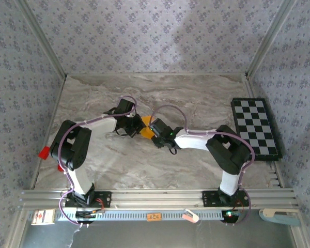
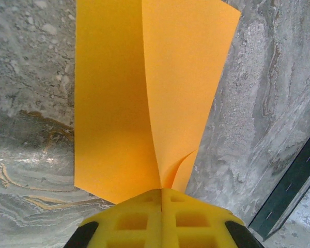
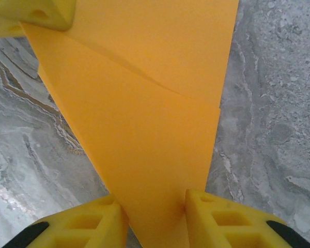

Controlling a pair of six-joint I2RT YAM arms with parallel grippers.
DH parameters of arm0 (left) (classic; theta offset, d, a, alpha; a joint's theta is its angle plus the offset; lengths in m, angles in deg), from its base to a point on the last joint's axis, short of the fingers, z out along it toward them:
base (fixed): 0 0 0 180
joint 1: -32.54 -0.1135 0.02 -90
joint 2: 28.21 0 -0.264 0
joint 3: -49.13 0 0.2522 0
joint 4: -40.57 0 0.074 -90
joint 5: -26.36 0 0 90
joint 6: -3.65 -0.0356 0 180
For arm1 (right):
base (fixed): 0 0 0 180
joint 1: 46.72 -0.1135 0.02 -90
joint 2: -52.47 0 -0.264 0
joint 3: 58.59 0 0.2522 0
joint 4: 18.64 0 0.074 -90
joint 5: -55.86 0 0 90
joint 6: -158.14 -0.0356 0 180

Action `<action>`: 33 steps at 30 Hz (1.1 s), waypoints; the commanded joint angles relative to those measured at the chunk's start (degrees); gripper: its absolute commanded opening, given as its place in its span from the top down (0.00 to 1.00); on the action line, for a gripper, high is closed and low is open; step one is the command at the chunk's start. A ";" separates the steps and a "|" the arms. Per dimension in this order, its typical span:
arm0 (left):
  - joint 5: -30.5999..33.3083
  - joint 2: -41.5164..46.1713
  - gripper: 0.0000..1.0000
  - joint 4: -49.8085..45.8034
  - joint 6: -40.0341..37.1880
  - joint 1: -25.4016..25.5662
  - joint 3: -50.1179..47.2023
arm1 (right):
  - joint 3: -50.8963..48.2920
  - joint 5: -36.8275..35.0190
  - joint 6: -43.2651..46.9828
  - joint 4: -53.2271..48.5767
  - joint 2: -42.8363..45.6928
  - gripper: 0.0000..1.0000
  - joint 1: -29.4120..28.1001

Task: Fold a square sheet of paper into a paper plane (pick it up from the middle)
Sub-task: Fourth fold the wing at the center of the table.

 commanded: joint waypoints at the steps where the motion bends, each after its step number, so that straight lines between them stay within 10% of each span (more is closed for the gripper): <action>1: 0.21 0.86 0.96 -1.56 0.62 0.16 0.98 | 0.43 -2.10 -0.79 -0.46 -1.15 0.67 -0.37; 33: 1.00 -0.55 0.95 -2.92 -0.33 0.16 1.08 | 0.92 -2.77 -0.18 -5.48 3.14 0.64 -0.50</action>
